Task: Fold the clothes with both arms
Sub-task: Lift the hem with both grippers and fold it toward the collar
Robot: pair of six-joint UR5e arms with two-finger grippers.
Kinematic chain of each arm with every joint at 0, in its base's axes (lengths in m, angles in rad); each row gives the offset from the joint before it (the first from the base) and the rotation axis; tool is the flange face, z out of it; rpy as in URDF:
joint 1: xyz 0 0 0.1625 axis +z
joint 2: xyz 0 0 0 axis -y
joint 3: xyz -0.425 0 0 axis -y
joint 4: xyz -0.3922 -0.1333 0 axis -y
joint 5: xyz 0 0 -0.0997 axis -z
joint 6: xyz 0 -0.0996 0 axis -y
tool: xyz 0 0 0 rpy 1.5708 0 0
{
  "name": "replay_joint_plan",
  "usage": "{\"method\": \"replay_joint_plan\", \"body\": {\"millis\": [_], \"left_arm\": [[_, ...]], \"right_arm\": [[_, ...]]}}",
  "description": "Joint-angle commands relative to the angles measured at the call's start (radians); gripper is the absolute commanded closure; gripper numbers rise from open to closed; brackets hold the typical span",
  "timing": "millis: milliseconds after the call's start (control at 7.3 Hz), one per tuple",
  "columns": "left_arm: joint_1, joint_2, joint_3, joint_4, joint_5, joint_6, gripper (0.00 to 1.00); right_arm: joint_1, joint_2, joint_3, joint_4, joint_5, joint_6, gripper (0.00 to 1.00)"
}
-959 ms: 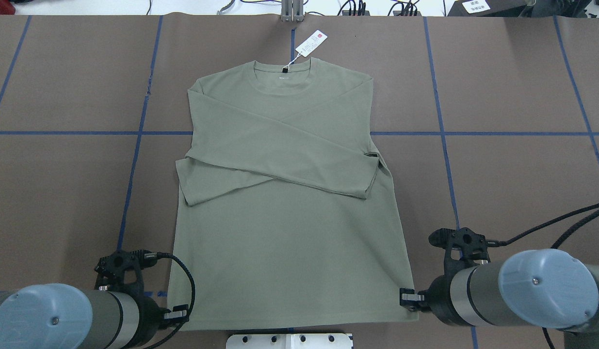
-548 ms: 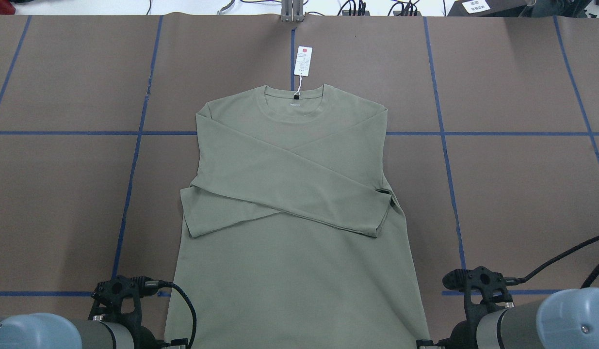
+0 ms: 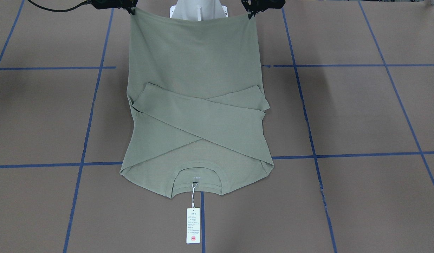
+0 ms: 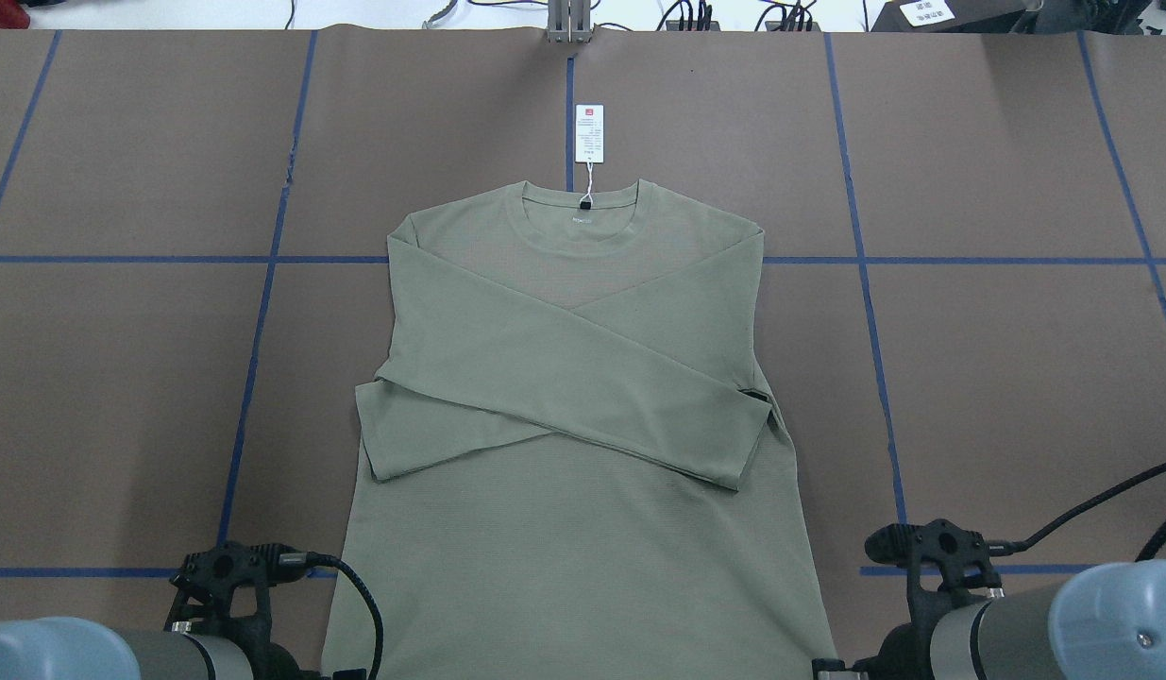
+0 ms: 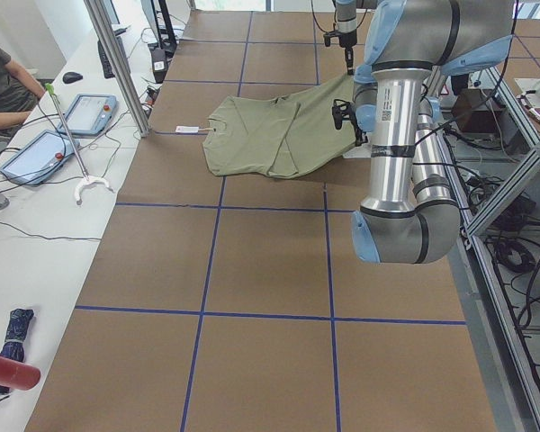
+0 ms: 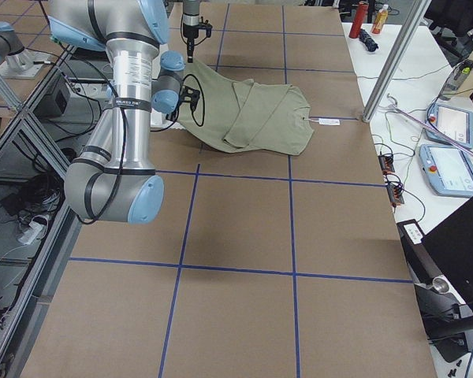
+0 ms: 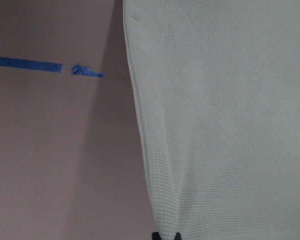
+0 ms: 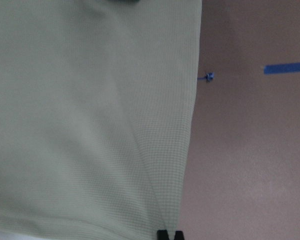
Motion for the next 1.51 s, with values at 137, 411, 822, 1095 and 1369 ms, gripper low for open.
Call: {"method": "replay_joint_plan", "body": {"millis": [137,411,822,1095,1369], "left_arm": [[-0.185,-0.044,0.032,0.025,-0.042,0.105,1.00],[-0.321,-0.151,0.091,0.077,-0.099,0.148,1.00],[-0.459,-0.216,0.202,0.085,-0.107,0.249,1.00],[-0.562,-0.254,0.271,0.084,-0.151,0.323,1.00],[-0.615,-0.347,0.399,0.076,-0.152,0.335,1.00]], "right_arm": [[0.220,0.099,-0.081,0.002,0.009,-0.011,1.00],[0.368,0.181,-0.130,0.002,0.011,-0.014,1.00],[0.508,0.338,-0.289,0.002,0.006,-0.049,1.00],[0.575,0.425,-0.384,0.001,0.005,-0.049,1.00],[0.646,0.499,-0.502,0.001,0.003,-0.046,1.00]]}}
